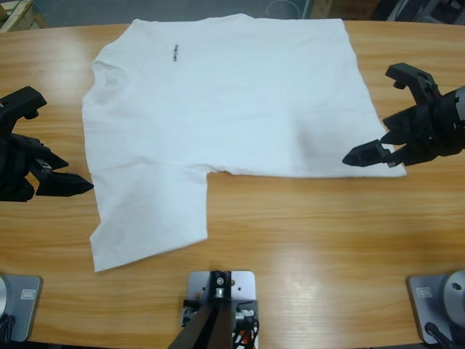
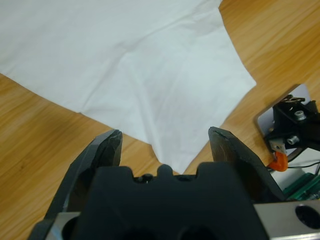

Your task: Fold clothes

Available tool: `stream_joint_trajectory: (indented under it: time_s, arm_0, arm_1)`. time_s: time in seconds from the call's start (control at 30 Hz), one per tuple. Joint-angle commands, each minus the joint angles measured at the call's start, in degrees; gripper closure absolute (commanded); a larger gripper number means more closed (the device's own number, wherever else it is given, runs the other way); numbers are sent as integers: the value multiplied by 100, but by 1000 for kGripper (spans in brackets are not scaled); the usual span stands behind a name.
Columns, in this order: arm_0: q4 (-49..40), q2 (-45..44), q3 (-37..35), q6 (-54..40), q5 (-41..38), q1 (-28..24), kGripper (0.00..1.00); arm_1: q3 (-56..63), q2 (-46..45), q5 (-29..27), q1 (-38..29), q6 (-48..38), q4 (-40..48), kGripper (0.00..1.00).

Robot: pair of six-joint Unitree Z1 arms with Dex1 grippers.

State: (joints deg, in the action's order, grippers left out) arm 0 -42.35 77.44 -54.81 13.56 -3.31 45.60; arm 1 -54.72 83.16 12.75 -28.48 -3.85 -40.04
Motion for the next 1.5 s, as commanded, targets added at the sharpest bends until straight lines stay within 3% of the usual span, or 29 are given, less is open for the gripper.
stream_joint_trajectory:
  time_s: [0.03,0.3,0.4,0.47,0.57,0.7,0.87,1.1,1.5]
  arm_0:
    - [69,254,164,-29,59,37,326]
    - [-12,176,14,459,349,21,322]
    - [5,-56,134,1621,-414,-14,280]
    - [475,-205,606,2418,-910,91,280]
    - [1582,-622,1610,3546,-910,327,280]
    - [2178,-1068,2350,4350,-773,327,280]
    - [2385,-532,2753,4590,-374,327,280]
    - [2772,760,2732,4626,-231,327,280]
    - [3426,1431,2651,4620,-258,327,280]
  arm_1:
    - [190,-81,-97,-70,-64,63,9]
    - [202,-125,-94,-70,-74,75,9]
    - [225,-169,-88,-70,-81,93,9]
    - [225,-169,-87,-70,-81,93,9]
    - [225,-171,-76,-70,-81,93,9]
    - [234,-187,-44,-70,-81,96,9]
    - [234,-187,-16,-70,-81,102,9]
    - [234,-180,17,-80,-81,102,9]
    - [236,-151,-18,-87,-81,119,9]
